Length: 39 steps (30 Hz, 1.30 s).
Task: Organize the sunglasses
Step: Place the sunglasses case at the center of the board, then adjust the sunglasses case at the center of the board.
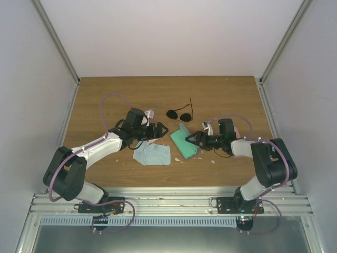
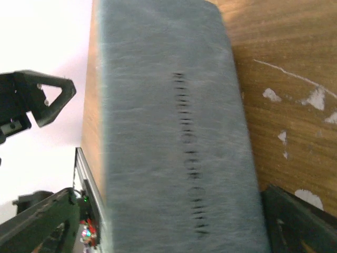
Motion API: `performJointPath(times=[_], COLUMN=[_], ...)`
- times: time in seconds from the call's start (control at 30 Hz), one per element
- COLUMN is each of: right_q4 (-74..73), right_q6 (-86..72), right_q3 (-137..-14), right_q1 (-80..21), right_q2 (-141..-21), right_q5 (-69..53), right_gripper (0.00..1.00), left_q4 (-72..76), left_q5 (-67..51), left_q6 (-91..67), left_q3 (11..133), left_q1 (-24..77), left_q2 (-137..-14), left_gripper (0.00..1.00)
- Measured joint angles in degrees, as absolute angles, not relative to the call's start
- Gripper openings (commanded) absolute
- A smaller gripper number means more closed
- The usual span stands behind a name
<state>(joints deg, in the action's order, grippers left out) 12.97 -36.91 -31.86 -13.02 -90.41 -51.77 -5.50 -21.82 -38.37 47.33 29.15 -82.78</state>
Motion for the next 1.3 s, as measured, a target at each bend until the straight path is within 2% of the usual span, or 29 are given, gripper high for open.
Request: performJointPath(times=[0.23, 0.43, 0.57, 0.67, 0.83, 0.97, 1.13, 1.3], right_q4=[13.02, 5.96, -0.32, -4.29, -6.46, -7.11, -7.75, -7.73], right_q6=[-35.29, -32.38, -30.37, -29.54, -28.80, -29.02, -30.20, -32.91], right_q3=[-31.68, -33.08, -35.31, -37.98, -40.51, -41.71, -42.72, -42.81], right_q1=[-12.73, -12.93, -15.00, -18.48, -25.50, -32.32, -41.52, -45.76], right_q2=[-89.45, -83.88, -77.56, -71.68, -66.43, -71.05, -80.75, -87.96], right_q5=[-50.02, -42.59, -34.39, -28.80, -23.35, -20.71, -18.44, -17.32], right_gripper=[1.00, 0.99, 0.85, 0.79, 0.63, 0.52, 0.48, 0.45], left_q4=[-5.96, -7.44, -8.80, -9.72, -10.11, -10.33, -11.70, -11.81], left_q5=[-21.56, -20.38, -18.70, -16.99, -14.92, -13.61, -12.45, -13.08], left_q6=[-37.91, -37.41, -36.60, -36.05, -34.85, -34.87, -35.00, -35.22], left_q3=[47.33, 47.35, 47.35, 47.35, 46.26, 44.36, 41.45, 38.15], left_q1=[29.15, 29.15, 29.15, 29.15, 29.12, 29.12, 29.12, 29.15], left_q2=[-82.78, -82.78, -82.65, -81.58, -77.60, -76.03, -75.48, -75.26], left_gripper=[0.87, 0.87, 0.87, 0.86, 0.77, 0.66, 0.53, 0.47])
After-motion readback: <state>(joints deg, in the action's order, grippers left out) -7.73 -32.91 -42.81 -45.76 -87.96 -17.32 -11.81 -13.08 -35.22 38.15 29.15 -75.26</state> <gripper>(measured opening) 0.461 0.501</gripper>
